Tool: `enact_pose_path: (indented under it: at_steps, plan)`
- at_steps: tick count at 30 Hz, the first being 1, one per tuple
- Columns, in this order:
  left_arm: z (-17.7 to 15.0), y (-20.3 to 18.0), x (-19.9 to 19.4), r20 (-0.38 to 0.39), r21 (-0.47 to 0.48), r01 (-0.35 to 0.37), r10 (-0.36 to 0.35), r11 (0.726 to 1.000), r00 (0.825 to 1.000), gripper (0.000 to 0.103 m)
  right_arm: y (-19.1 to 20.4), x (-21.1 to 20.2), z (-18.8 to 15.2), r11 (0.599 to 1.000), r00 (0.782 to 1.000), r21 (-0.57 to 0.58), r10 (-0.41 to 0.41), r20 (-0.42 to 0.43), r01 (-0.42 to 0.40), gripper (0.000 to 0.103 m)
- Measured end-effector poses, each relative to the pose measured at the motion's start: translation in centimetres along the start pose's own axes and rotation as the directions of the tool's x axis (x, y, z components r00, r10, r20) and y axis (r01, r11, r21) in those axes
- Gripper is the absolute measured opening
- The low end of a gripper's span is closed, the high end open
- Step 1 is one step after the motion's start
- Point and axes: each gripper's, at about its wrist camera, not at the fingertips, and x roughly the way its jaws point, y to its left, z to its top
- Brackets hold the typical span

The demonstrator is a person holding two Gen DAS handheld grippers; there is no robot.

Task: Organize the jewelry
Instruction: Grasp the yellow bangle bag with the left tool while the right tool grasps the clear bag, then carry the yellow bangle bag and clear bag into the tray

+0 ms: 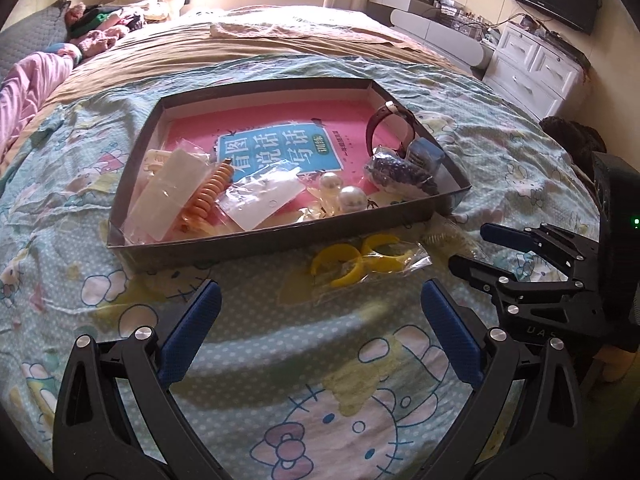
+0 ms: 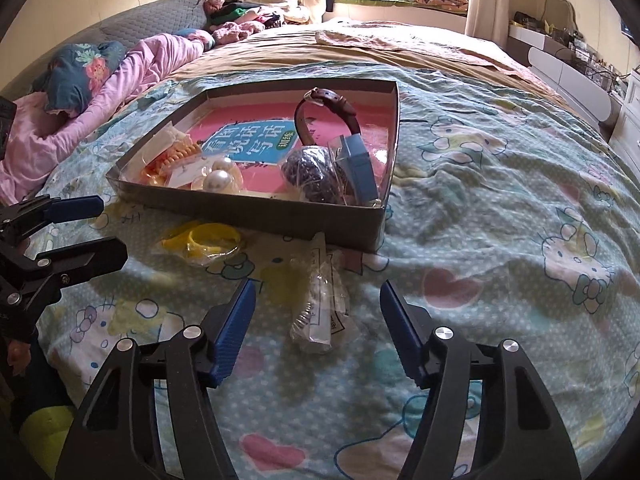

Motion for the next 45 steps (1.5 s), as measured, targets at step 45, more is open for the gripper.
enact_pose_path:
  at_steps: [45]
  plan:
    - [1.5, -2.9, 5.0, -0.071, -0.002, 0.046, -0.046, 0.999, 0.996, 0.074, -2.8, -2.9, 0.0, 0.999, 0.997, 0.033, 0.01, 0.08, -0.013, 0.028]
